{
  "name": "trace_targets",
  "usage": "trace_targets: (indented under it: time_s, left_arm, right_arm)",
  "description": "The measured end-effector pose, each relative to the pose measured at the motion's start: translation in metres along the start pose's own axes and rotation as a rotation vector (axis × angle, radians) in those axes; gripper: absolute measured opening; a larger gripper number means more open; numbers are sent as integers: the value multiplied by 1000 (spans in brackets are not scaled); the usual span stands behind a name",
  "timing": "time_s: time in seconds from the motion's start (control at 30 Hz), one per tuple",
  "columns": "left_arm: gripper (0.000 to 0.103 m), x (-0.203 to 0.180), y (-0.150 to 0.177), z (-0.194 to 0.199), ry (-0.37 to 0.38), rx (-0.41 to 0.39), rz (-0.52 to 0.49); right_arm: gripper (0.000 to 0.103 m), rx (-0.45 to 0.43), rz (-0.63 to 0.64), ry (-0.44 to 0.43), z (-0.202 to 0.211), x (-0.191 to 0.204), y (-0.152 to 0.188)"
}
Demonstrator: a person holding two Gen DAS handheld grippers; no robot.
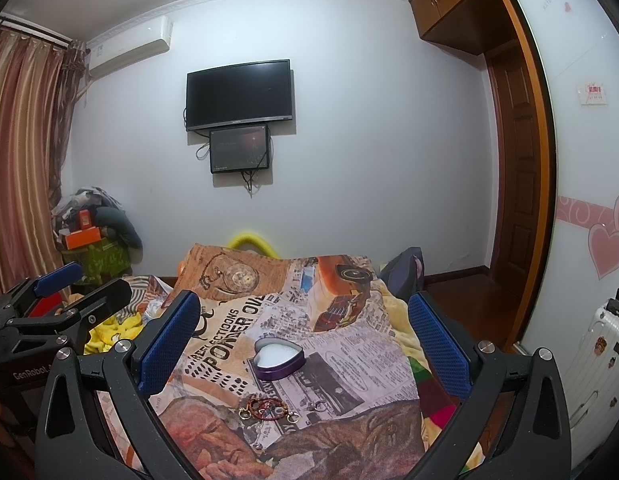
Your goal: Organize jewelry
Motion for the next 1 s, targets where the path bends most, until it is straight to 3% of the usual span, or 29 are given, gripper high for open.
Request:
trace_targets:
  time_s: [0.27, 0.5, 0.83, 0.9, 1.0]
  left_arm:
    - [103, 6, 7, -20, -12, 54, 8]
    - [103, 22, 28, -57, -43, 174, 15]
    - [103, 48, 81, -107, -105, 378, -11]
    - [103, 51, 90, -113, -103, 416, -19]
    - [103, 53, 105, -120, -97, 470, -44]
  right_arm:
    - [103, 40, -3, 11, -12, -6, 8]
    - [103, 126, 19, 49, -40, -15, 32]
    - [103, 351, 72, -8, -86, -10, 90]
    - [100, 407, 87, -42, -93, -5, 107]
    - [89, 487, 107, -104, -100, 3, 127]
Point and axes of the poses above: each gripper's, at about its wrist camera, not at the fingertips, and z roughly against the way its jaws point, x to its left, y to its underside, the point moved 4 cm from there along -z, roughly the way its jaws point, and after that the axes turned 4 degrees about z, right-handed, at the moved point
